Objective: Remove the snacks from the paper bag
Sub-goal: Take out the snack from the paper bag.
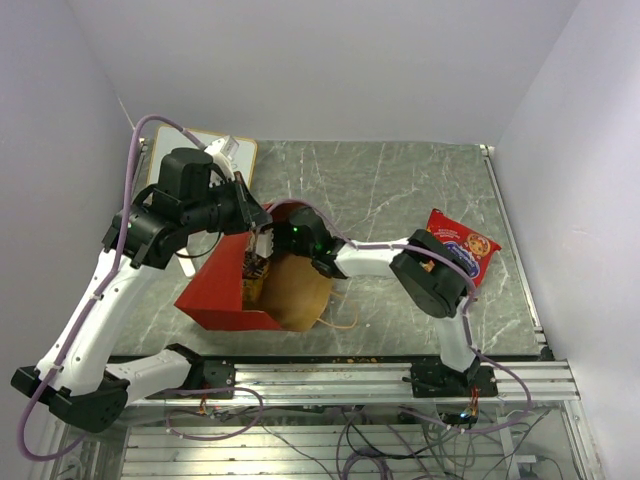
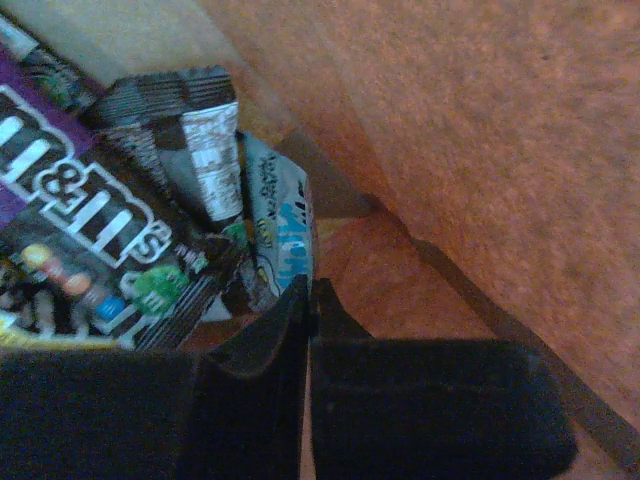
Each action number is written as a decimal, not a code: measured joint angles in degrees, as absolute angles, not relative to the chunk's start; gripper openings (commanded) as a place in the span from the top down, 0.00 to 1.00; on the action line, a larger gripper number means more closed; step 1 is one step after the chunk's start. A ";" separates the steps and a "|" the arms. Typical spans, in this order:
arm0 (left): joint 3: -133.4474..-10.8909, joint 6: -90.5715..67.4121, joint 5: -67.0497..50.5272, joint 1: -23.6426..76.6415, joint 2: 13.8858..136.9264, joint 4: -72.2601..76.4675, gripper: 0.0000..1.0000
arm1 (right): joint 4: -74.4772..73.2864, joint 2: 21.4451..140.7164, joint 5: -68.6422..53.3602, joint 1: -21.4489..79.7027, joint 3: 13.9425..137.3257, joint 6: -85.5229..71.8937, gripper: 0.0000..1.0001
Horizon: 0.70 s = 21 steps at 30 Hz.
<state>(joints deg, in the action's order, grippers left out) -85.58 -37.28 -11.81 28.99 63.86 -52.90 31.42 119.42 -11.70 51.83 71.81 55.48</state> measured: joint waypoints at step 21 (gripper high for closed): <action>-84.77 -37.50 -11.20 28.99 65.71 -51.86 0.93 | 9.56 75.40 -17.67 51.51 51.86 48.60 1.00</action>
